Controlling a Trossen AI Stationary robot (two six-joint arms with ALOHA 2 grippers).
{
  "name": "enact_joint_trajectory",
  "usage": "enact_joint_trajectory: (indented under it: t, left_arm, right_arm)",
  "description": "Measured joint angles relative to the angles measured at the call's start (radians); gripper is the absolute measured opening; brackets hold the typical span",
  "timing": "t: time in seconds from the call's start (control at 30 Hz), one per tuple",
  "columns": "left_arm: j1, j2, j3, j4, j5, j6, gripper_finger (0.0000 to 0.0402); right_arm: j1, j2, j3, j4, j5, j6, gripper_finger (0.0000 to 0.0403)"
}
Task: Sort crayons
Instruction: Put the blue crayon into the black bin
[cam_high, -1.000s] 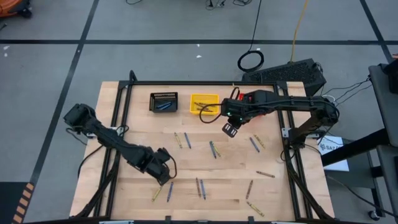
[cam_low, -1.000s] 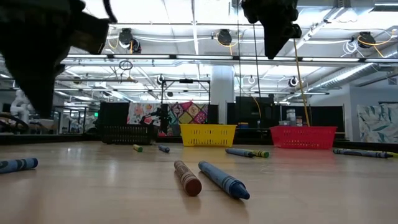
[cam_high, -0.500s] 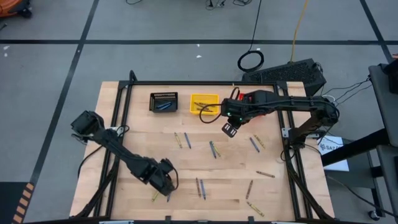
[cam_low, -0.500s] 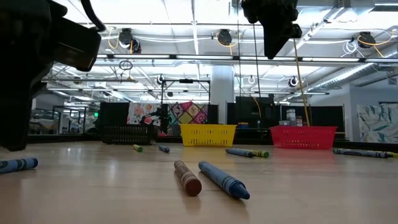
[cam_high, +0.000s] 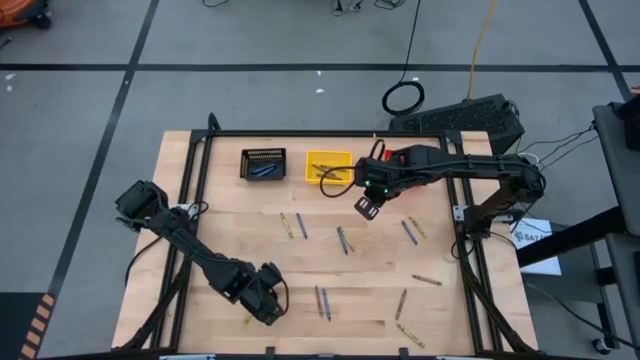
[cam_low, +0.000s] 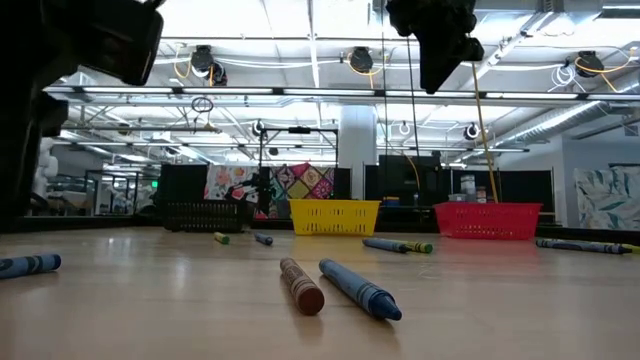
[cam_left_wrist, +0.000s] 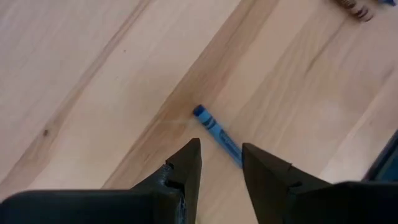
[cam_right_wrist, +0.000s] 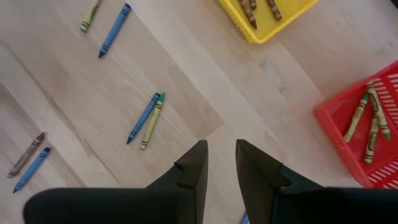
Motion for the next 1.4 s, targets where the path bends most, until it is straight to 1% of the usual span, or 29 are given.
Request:
enact_joint_trajectory:
  t: [0.2, 0.47, 0.6, 0.67, 0.8, 0.9, 0.97, 1.1, 1.2, 1.3, 1.4]
  left_arm:
    - [0.003, 0.005, 0.003, -0.003, 0.015, -0.001, 0.0120]
    - [0.003, 0.013, 0.005, 0.002, 0.042, -0.050, 0.0120]
    - [0.003, 0.046, 0.050, -0.003, 0.072, -0.014, 0.0120]
    - [0.003, 0.052, 0.087, -0.035, 0.072, 0.015, 0.0120]
    - [0.013, 0.057, 0.167, -0.182, 0.042, 0.048, 0.0120]
    - [0.018, 0.057, 0.214, -0.278, 0.013, 0.023, 0.0120]
    - [0.020, 0.066, 0.217, -0.317, 0.012, 0.006, 0.0120]
    - [0.021, 0.110, 0.213, -0.300, 0.022, 0.009, 0.0120]
    - [0.021, 0.139, 0.213, -0.257, 0.037, 0.033, 0.0120]
    - [0.021, 0.146, 0.213, -0.221, 0.041, 0.036, 0.0120]
    - [0.021, 0.147, 0.213, -0.226, 0.041, 0.035, 0.0120]
  right_arm:
    - [0.000, 0.000, 0.000, 0.022, 0.000, -0.012, 0.0071]
    - [0.000, 0.000, 0.000, 0.022, 0.000, -0.031, 0.0071]
    - [0.000, 0.000, 0.000, 0.022, 0.000, -0.038, 0.0071]
    - [0.000, 0.000, 0.000, 0.022, 0.000, -0.042, 0.0071]
    - [-0.001, 0.000, 0.000, 0.029, 0.000, -0.056, 0.0071]
    - [-0.001, 0.000, 0.000, 0.038, 0.000, -0.058, 0.0071]
    - [-0.001, 0.000, 0.000, 0.044, 0.000, -0.060, 0.0071]
    - [-0.001, 0.000, 0.000, 0.044, 0.000, -0.063, 0.0071]
    - [-0.001, 0.000, 0.000, 0.044, 0.000, -0.063, 0.0071]
    - [-0.001, 0.000, 0.000, 0.044, 0.000, -0.063, 0.0071]
    - [-0.001, 0.000, 0.000, 0.044, 0.000, -0.063, 0.0071]
